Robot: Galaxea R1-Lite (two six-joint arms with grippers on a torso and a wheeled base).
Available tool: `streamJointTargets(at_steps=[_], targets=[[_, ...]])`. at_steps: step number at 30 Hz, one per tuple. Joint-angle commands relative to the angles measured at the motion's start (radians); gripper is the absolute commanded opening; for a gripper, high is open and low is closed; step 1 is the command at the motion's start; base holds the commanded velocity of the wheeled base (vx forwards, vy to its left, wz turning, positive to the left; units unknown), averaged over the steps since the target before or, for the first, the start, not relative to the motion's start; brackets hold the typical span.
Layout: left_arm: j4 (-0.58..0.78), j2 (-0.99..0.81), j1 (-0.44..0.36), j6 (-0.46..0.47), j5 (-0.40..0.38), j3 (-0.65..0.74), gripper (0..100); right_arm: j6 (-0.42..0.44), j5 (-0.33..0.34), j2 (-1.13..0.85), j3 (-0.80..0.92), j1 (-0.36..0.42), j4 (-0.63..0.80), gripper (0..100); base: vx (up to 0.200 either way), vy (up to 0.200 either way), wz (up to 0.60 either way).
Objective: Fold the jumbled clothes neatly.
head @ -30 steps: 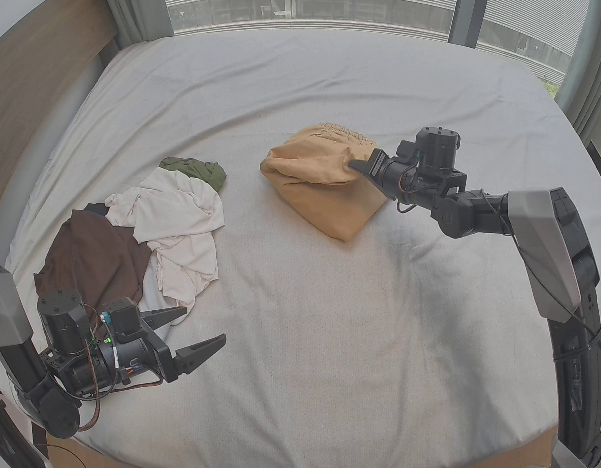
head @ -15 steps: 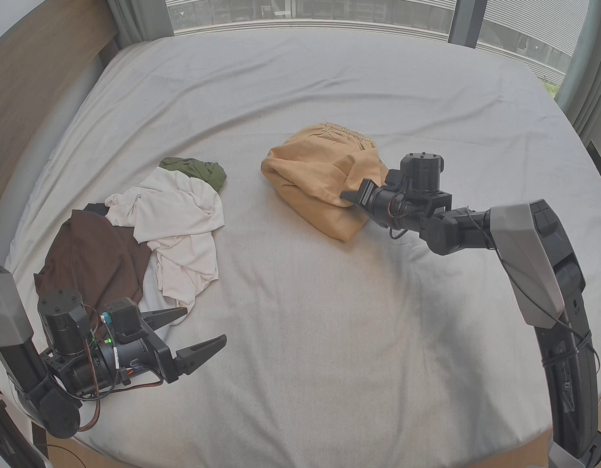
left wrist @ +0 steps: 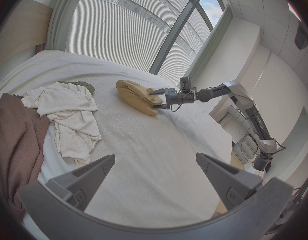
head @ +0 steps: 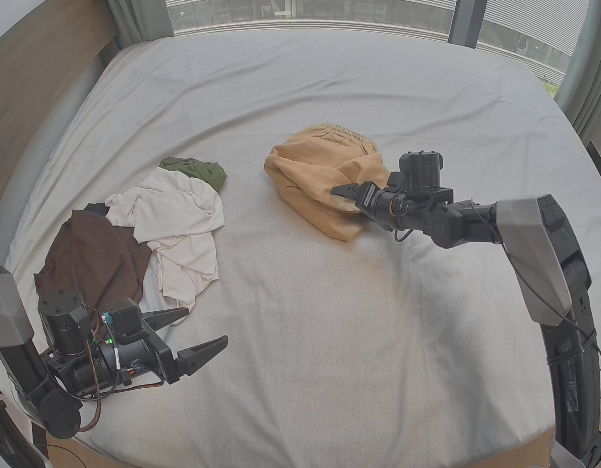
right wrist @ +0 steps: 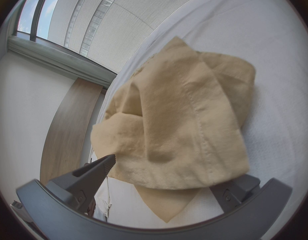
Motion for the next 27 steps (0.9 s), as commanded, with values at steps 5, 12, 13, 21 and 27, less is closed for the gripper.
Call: streamJointTargets(at_steps=[5,12,13,21,27], targets=[[-0.002,0.011,-0.016,0.0,0.0,-0.002,100,-0.002,0.005,-0.201,-0.002,0.007,0.028,100,0.0,0.0,0.0],[-0.002,0.013,-0.017,-0.001,0.0,-0.005,100,0.035,0.002,-0.209,-0.002,0.016,-0.006,100,0.0,0.0,0.0],[-0.002,0.013,-0.019,-0.001,0.0,-0.003,100,0.035,-0.007,-0.198,-0.002,0.016,-0.019,100,0.0,0.0,0.0],[-0.002,0.006,-0.019,-0.003,0.0,-0.002,100,0.031,-0.042,-0.094,-0.002,0.03,-0.056,100,0.0,0.0,0.0],[-0.002,0.003,-0.019,-0.003,0.0,-0.002,100,0.032,-0.038,-0.017,-0.002,0.028,-0.004,100,0.0,0.0,0.0]])
